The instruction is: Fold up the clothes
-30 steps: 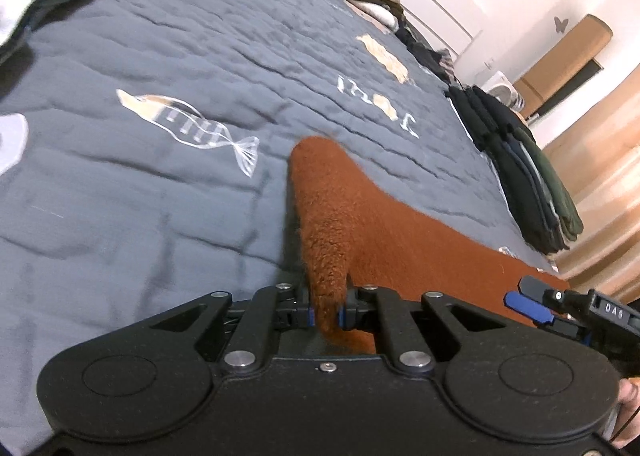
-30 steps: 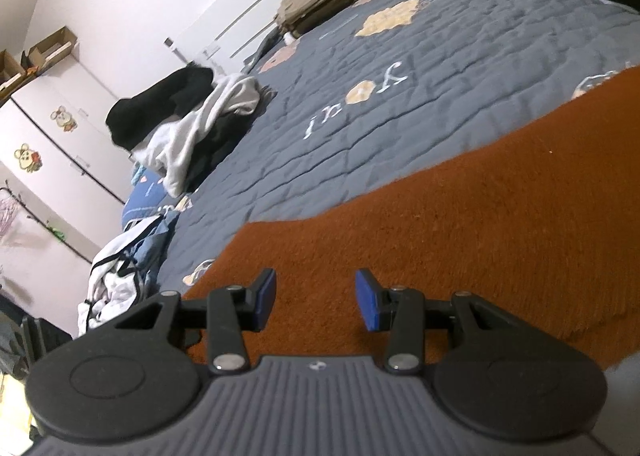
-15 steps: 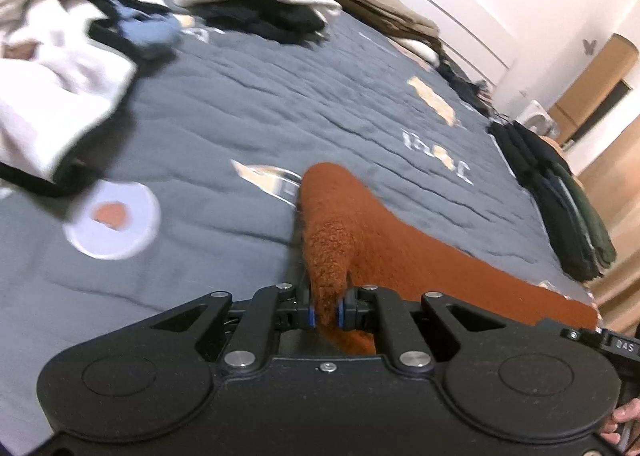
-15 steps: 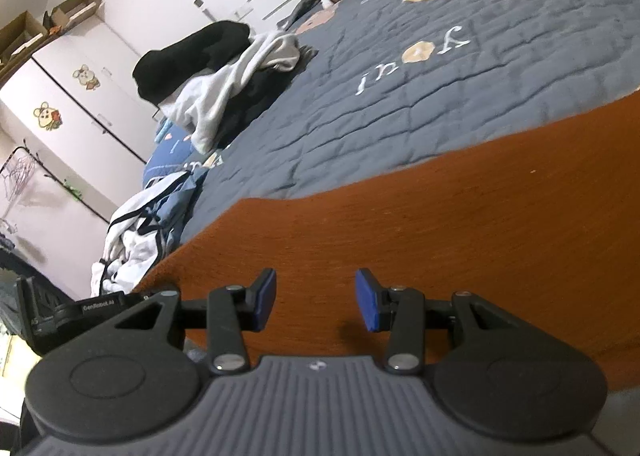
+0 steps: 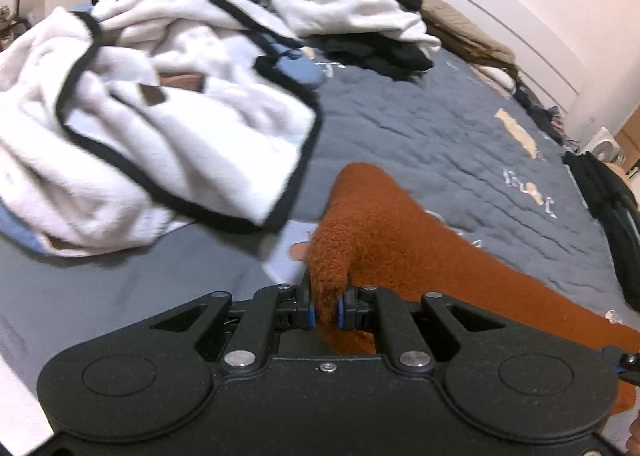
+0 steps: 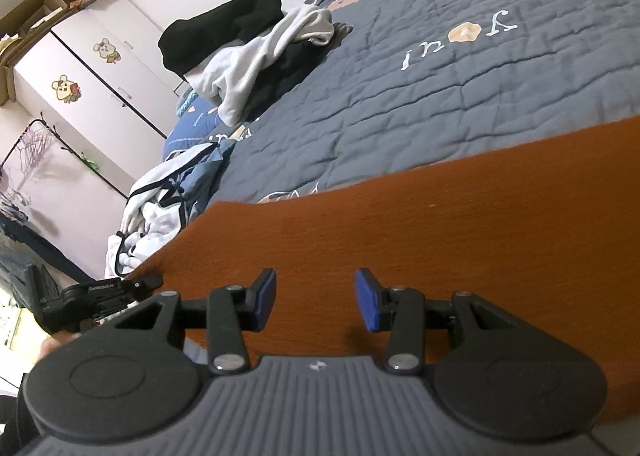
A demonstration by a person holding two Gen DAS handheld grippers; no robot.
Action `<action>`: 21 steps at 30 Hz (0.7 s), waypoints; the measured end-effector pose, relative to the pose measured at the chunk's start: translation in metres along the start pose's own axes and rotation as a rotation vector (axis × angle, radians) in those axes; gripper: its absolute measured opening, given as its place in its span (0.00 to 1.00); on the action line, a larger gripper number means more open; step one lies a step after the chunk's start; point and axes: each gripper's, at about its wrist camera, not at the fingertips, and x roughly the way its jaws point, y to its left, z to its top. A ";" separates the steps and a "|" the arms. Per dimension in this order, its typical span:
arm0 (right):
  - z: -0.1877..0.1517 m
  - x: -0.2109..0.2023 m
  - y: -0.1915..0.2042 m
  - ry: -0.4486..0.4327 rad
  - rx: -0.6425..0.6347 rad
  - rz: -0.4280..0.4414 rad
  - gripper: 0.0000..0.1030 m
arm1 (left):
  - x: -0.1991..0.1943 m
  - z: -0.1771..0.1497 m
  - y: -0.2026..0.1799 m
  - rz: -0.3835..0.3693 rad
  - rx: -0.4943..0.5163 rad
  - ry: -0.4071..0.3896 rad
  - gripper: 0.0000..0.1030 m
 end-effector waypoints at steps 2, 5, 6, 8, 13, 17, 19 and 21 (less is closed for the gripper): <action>0.000 -0.001 0.000 -0.002 0.001 -0.001 0.42 | 0.002 -0.004 0.002 0.023 0.032 0.047 0.10; 0.000 -0.002 0.000 -0.002 0.004 -0.006 0.42 | 0.008 -0.018 -0.005 0.102 0.103 0.128 0.18; 0.000 -0.002 0.000 -0.002 0.006 -0.006 0.42 | 0.007 -0.022 -0.007 0.136 0.125 0.138 0.20; 0.000 -0.002 -0.001 -0.001 0.006 -0.007 0.42 | -0.003 -0.026 -0.009 0.167 0.141 0.126 0.23; 0.000 -0.005 0.002 -0.004 -0.006 -0.011 0.42 | -0.045 -0.042 -0.030 0.202 0.223 0.014 0.28; -0.001 -0.005 0.004 0.001 -0.020 -0.012 0.42 | -0.052 -0.063 -0.071 0.106 0.299 -0.017 0.31; -0.001 -0.005 0.005 0.007 -0.037 -0.019 0.42 | -0.043 -0.076 -0.098 0.054 0.355 -0.029 0.33; -0.002 -0.009 0.005 0.007 -0.050 -0.031 0.42 | -0.031 -0.091 -0.126 0.021 0.436 -0.033 0.33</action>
